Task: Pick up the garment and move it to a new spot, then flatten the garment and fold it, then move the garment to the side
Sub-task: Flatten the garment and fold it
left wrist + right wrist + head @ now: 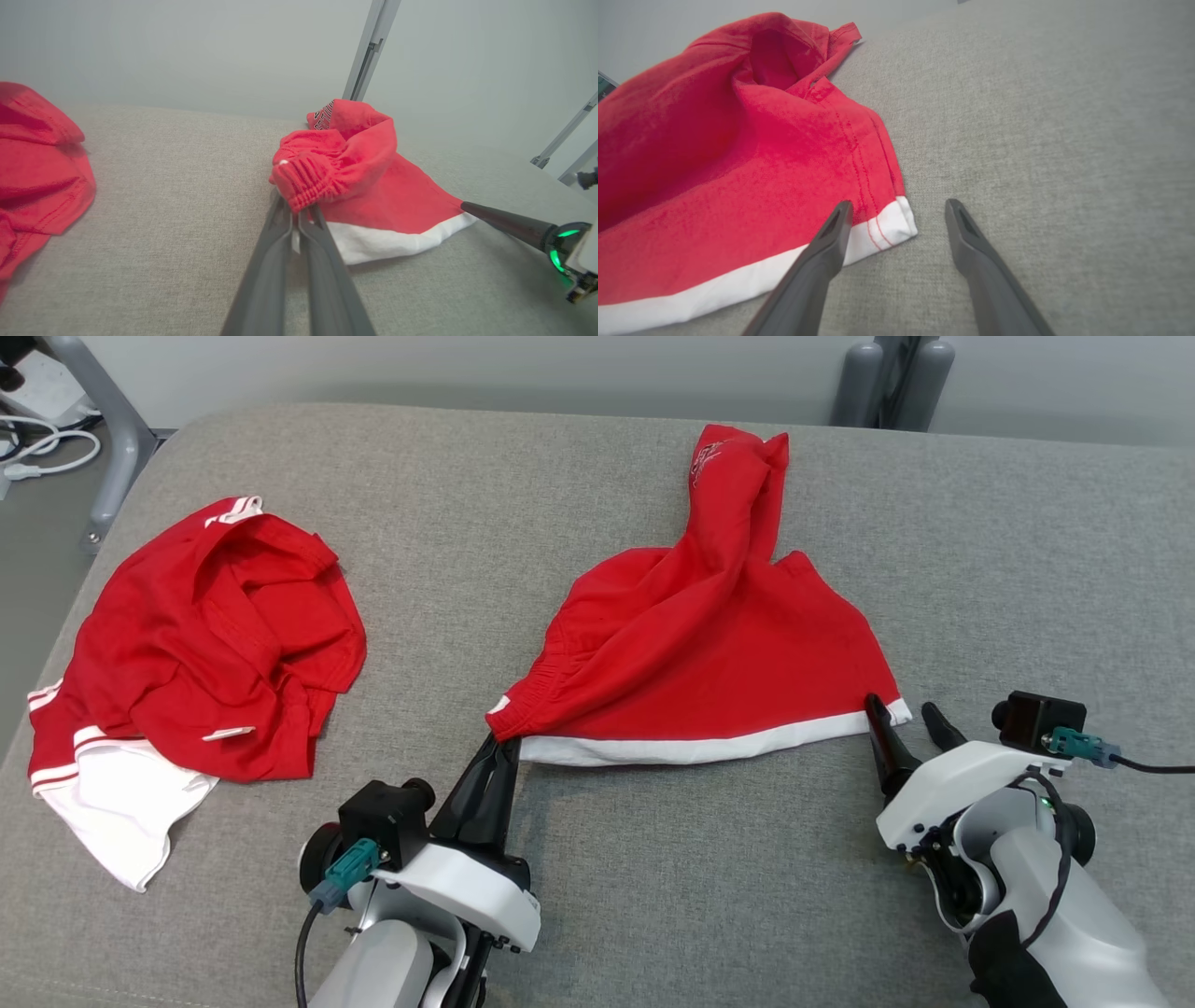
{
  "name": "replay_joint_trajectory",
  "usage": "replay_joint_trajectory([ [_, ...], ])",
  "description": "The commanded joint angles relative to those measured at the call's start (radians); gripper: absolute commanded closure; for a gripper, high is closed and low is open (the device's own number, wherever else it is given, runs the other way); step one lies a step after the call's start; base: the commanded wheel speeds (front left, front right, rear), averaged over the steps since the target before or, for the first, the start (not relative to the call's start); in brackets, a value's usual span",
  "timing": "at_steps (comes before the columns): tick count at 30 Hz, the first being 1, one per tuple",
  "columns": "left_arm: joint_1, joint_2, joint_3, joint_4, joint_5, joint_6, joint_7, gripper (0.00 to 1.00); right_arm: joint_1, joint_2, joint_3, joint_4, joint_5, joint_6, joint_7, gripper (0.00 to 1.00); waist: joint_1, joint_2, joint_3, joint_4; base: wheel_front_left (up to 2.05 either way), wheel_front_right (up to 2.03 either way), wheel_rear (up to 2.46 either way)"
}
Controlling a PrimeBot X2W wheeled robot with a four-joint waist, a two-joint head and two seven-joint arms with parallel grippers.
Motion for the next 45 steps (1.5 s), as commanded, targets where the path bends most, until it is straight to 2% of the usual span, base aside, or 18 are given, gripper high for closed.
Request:
replay_joint_trajectory([
  [1, 0.004, 0.004, 0.000, -0.005, 0.000, 0.002, -0.001, 1.00, 0.007, 0.003, 0.018, 0.023, 0.017, 0.000, 0.015, 0.00, 0.0000, -0.0001, 0.001, 0.003, 0.00, 0.00, 0.00],
  [3, 0.005, 0.004, -0.002, -0.007, -0.003, 0.005, -0.001, 1.00, -0.002, 0.005, 0.040, 0.038, 0.036, 0.000, 0.008, 0.00, 0.0000, -0.0001, 0.003, 0.005, 0.00, 0.00, 0.00],
  [4, 0.005, 0.004, -0.003, -0.008, -0.004, 0.005, -0.001, 1.00, -0.005, 0.005, 0.052, 0.042, 0.048, 0.000, 0.008, 0.08, 0.0000, -0.0001, 0.004, 0.006, 0.00, 0.00, 0.00],
  [5, 0.004, 0.004, -0.002, -0.008, -0.005, 0.005, -0.001, 1.00, -0.007, 0.006, 0.063, 0.046, 0.056, 0.000, 0.006, 0.93, 0.0000, -0.0001, 0.006, 0.006, 0.00, 0.00, 0.00],
  [6, 0.002, 0.004, 0.000, -0.008, -0.006, 0.004, -0.001, 1.00, -0.010, 0.005, 0.077, 0.049, 0.060, 0.000, 0.002, 1.00, 0.0000, -0.0001, 0.008, 0.006, 0.00, 0.00, 0.00],
  [10, -0.006, 0.004, 0.011, -0.003, -0.010, 0.003, -0.001, 1.00, -0.019, 0.003, 0.115, 0.042, 0.079, 0.000, -0.035, 1.00, 0.0000, -0.0001, 0.012, 0.001, 0.00, 0.00, 0.00],
  [14, 0.007, 0.004, 0.025, 0.003, -0.065, -0.017, -0.001, 1.00, -0.016, -0.010, 0.122, 0.030, 0.087, 0.000, -0.081, 1.00, 0.0000, -0.0001, -0.006, -0.011, 0.00, 0.00, 0.00],
  [19, 0.013, 0.004, 0.032, 0.010, -0.092, -0.036, -0.001, 1.00, 0.004, -0.028, 0.121, -0.034, 0.089, 0.000, -0.111, 1.00, 0.0000, -0.0001, -0.047, -0.039, 0.00, 0.00, 0.00],
  [22, 0.016, 0.004, 0.048, 0.006, -0.111, -0.044, -0.001, 1.00, 0.020, -0.051, 0.124, -0.134, 0.045, 0.000, -0.117, 1.00, 0.0000, -0.0001, -0.085, -0.076, 0.00, 0.00, 0.00],
  [29, -0.022, 0.020, 0.088, -0.055, -0.163, -0.056, 0.024, 1.00, 0.041, -0.051, 0.051, -0.363, -0.016, 0.000, -0.116, 1.00, 0.0000, -0.0001, -0.143, -0.145, 0.00, 0.00, 0.00],
  [35, -0.082, 0.044, 0.105, -0.161, -0.189, -0.040, 0.115, 1.00, 0.032, -0.047, -0.006, -0.493, -0.083, 0.000, -0.116, 1.00, 0.0000, -0.0001, -0.185, -0.173, 0.00, 0.00, 0.00],
  [41, -0.172, 0.051, 0.109, -0.299, -0.244, -0.016, 0.275, 1.00, 0.018, -0.054, -0.052, -0.629, -0.147, 0.000, -0.068, 1.00, 0.0000, -0.0001, -0.235, -0.188, 0.00, 0.00, 0.00],
  [43, -0.199, 0.047, 0.114, -0.338, -0.285, 0.000, 0.341, 1.00, 0.016, -0.052, -0.077, -0.683, -0.163, 0.000, -0.030, 1.00, 0.0000, -0.0001, -0.239, -0.191, 0.00, 0.00, 0.00],
  [45, -0.232, 0.034, 0.143, -0.378, -0.388, 0.042, 0.449, 1.00, -0.001, -0.051, -0.098, -0.766, -0.197, 0.000, 0.025, 1.00, 0.0000, -0.0001, -0.242, -0.196, 0.00, 0.00, 0.00],
])
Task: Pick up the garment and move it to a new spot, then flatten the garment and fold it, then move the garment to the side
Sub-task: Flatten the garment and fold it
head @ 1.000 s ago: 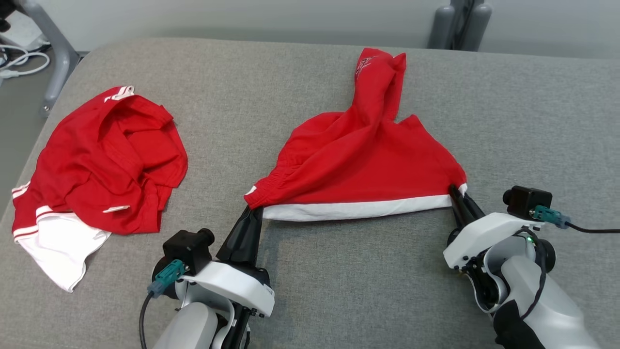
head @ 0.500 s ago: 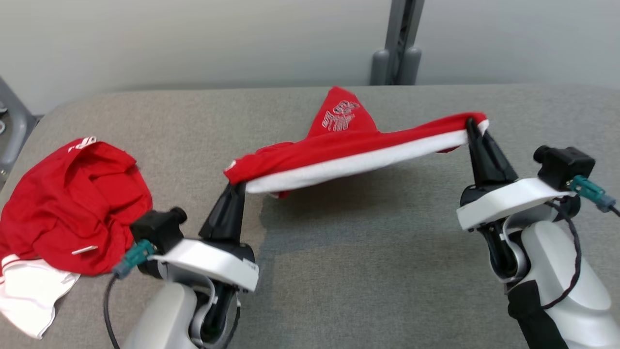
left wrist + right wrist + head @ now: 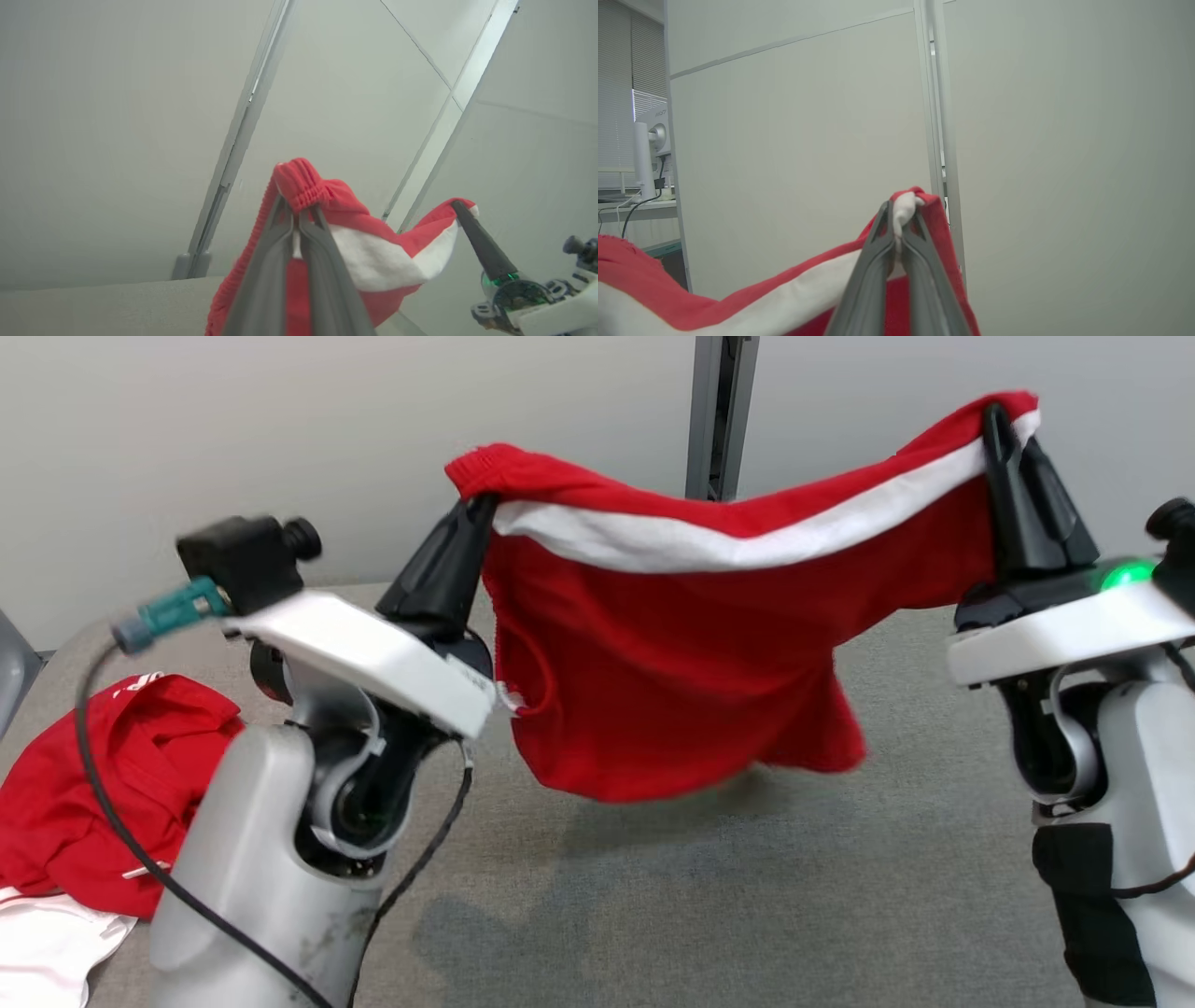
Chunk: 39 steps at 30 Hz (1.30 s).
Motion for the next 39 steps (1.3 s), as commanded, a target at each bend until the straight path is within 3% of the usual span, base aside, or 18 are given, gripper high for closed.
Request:
replay_joint_trajectory([
  [1, -0.017, 0.002, 0.014, -0.003, -0.029, 0.018, 0.019, 1.00, -0.012, -0.004, -0.007, -0.014, -0.011, 0.000, 0.010, 1.00, 0.0000, -0.0001, -0.001, -0.002, 0.00, 0.00, 0.00],
  [5, -0.082, -0.013, 0.061, -0.014, -0.175, 0.151, 0.139, 1.00, -0.036, 0.003, -0.031, -0.070, -0.048, 0.000, 0.081, 1.00, 0.0000, -0.0001, 0.008, -0.008, 0.00, 0.00, 0.00],
  [9, -0.159, -0.017, 0.081, 0.013, -0.226, 0.266, 0.209, 1.00, -0.093, 0.011, -0.049, -0.092, -0.092, 0.000, 0.139, 1.00, 0.0000, -0.0001, 0.054, -0.018, 0.00, 0.00, 0.00],
  [13, -0.258, 0.010, 0.091, 0.080, -0.239, 0.330, 0.287, 1.00, -0.197, 0.018, -0.058, -0.065, -0.104, 0.000, 0.185, 1.00, 0.0000, -0.0001, 0.142, -0.030, 0.00, 0.00, 0.00],
  [16, -0.358, 0.047, 0.085, 0.140, -0.214, 0.337, 0.320, 1.00, -0.310, 0.017, -0.041, -0.012, -0.117, 0.000, 0.201, 1.00, 0.0000, -0.0001, 0.228, -0.044, 0.00, 0.00, 0.00],
  [19, -0.482, 0.079, 0.080, 0.214, -0.179, 0.320, 0.318, 1.00, -0.453, 0.018, -0.030, 0.067, -0.121, 0.000, 0.193, 1.00, 0.0000, -0.0001, 0.323, -0.060, 0.00, 0.00, 0.00],
  [23, -0.657, 0.106, 0.076, 0.334, -0.123, 0.266, 0.256, 1.00, -0.647, 0.020, -0.038, 0.205, -0.140, -0.001, 0.119, 1.00, 0.0000, -0.0001, 0.434, -0.076, 0.00, 0.00, 0.00],
  [28, -0.836, 0.117, 0.056, 0.478, -0.051, 0.143, 0.102, 1.00, -0.818, 0.032, -0.066, 0.381, -0.149, -0.002, -0.033, 1.00, 0.0000, -0.0001, 0.525, -0.086, 0.00, 0.00, 0.00],
  [35, -0.913, 0.090, 0.023, 0.655, 0.003, -0.002, -0.099, 1.00, -0.825, 0.042, -0.049, 0.545, -0.091, -0.002, -0.143, 1.00, 0.0000, -0.0001, 0.572, -0.080, 0.00, 0.00, 0.00],
  [39, -0.866, 0.093, -0.071, 0.768, 0.097, -0.096, -0.223, 1.00, -0.751, 0.043, -0.032, 0.567, -0.013, -0.001, -0.148, 1.00, 0.0000, -0.0001, 0.580, -0.070, 0.00, 0.00, 0.00],
])
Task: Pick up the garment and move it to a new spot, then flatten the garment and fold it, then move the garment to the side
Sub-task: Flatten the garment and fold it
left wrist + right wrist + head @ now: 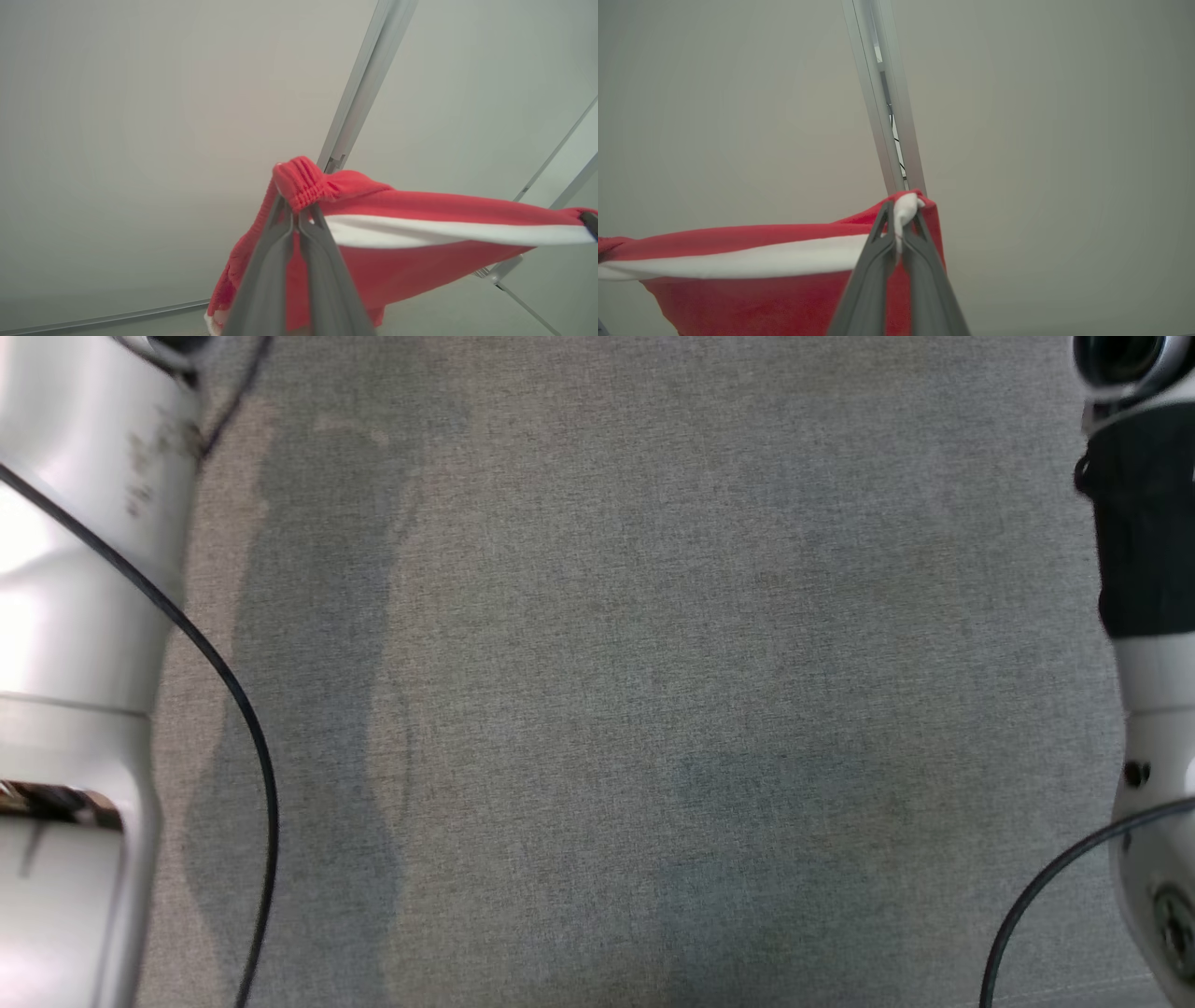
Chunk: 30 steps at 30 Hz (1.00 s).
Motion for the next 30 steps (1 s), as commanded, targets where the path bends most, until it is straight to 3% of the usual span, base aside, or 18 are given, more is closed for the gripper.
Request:
replay_joint_trajectory([
  [1, 0.040, -0.005, -0.004, 0.034, -0.006, -0.009, -0.017, 1.00, 0.037, -0.011, -0.011, -0.010, 0.027, -0.003, -0.008, 1.00, 0.0000, 0.0000, -0.001, 0.006, 0.00, 0.00, 0.00],
  [6, 0.122, -0.003, -0.105, 0.164, 0.075, -0.050, -0.083, 1.00, 0.196, -0.010, 0.034, 0.003, 0.080, -0.003, -0.007, 1.00, 0.0000, 0.0000, -0.016, 0.021, 0.00, 0.00, 0.00],
  [12, 0.234, -0.011, -0.177, 0.291, 0.101, -0.071, -0.077, 1.00, 0.335, -0.011, 0.110, 0.065, 0.078, -0.003, -0.007, 1.00, 0.0000, 0.0000, -0.067, 0.026, 0.00, 0.00, 0.00],
  [18, 0.330, -0.031, -0.239, 0.360, 0.120, -0.078, -0.068, 1.00, 0.410, -0.010, 0.131, 0.107, 0.060, -0.003, -0.007, 1.00, 0.0000, 0.0000, -0.121, 0.028, 0.00, 0.00, 0.00],
  [30, 0.441, -0.065, -0.272, 0.445, 0.117, -0.071, -0.116, 1.00, 0.487, -0.041, 0.180, 0.162, 0.060, -0.003, -0.007, 1.00, 0.0000, 0.0000, -0.206, 0.033, 0.00, 0.00, 0.00],
])
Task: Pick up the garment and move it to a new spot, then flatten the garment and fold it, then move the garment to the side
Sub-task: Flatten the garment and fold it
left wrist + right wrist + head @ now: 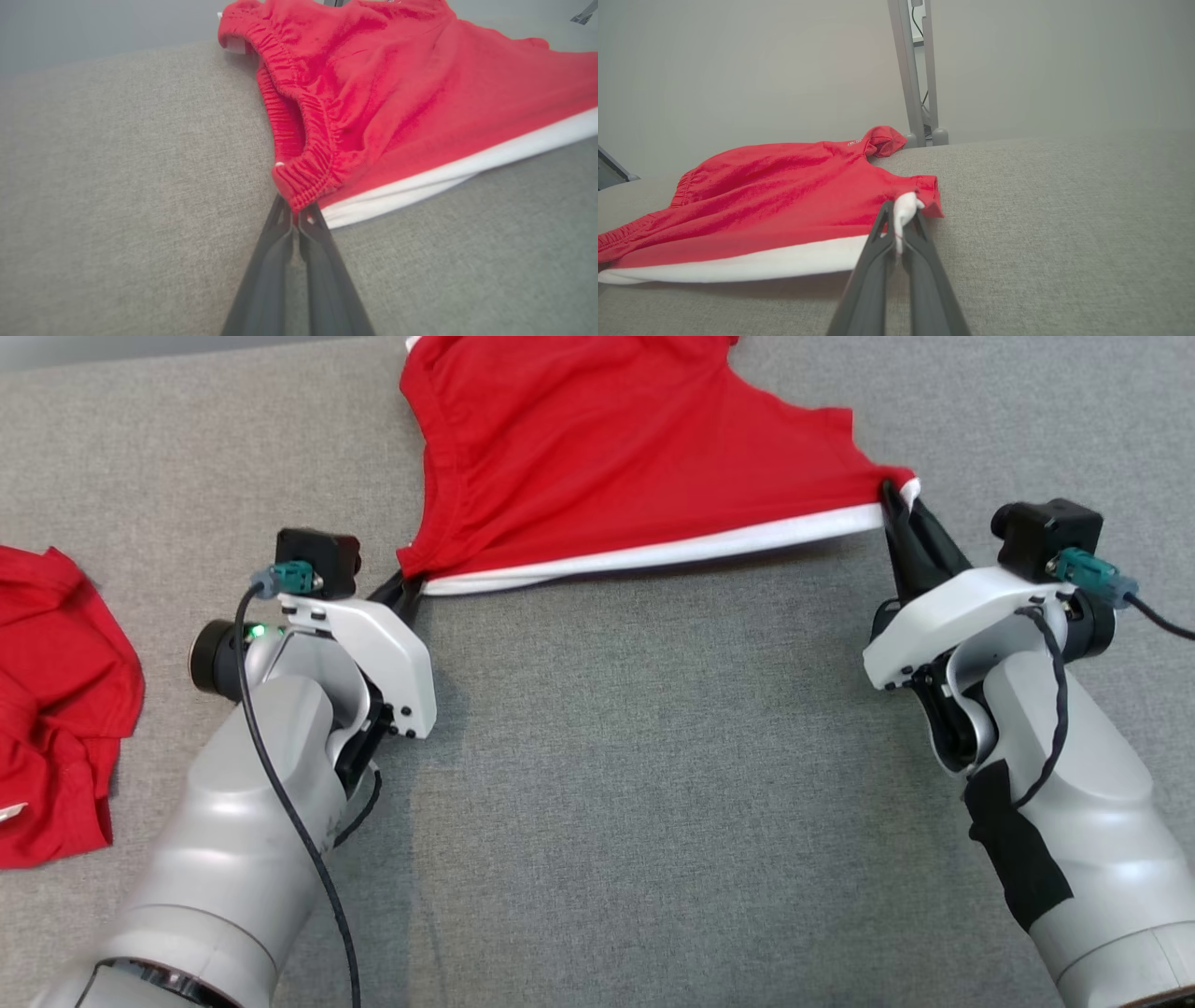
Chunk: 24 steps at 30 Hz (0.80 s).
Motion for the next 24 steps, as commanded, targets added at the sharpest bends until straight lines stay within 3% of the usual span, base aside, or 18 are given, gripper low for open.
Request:
replay_joint_trajectory([
  [1, 0.022, 0.016, -0.001, 0.014, 0.000, 0.005, -0.010, 1.00, 0.018, -0.024, 0.005, 0.004, 0.008, -0.003, -0.005, 1.00, 0.0000, 0.0000, -0.018, 0.003, 0.00, 0.00, 0.00],
  [9, 0.079, 0.017, -0.026, 0.043, 0.013, 0.014, -0.039, 1.00, 0.057, -0.057, 0.044, 0.053, 0.030, -0.005, -0.005, 1.00, 0.0000, 0.0000, -0.095, 0.012, 0.00, 0.00, 0.00],
  [24, 0.216, -0.007, -0.106, 0.050, 0.047, 0.009, -0.096, 1.00, 0.165, -0.139, 0.213, 0.104, 0.076, -0.005, -0.005, 1.00, 0.0000, 0.0000, -0.251, 0.055, 0.00, 0.00, 0.00],
])
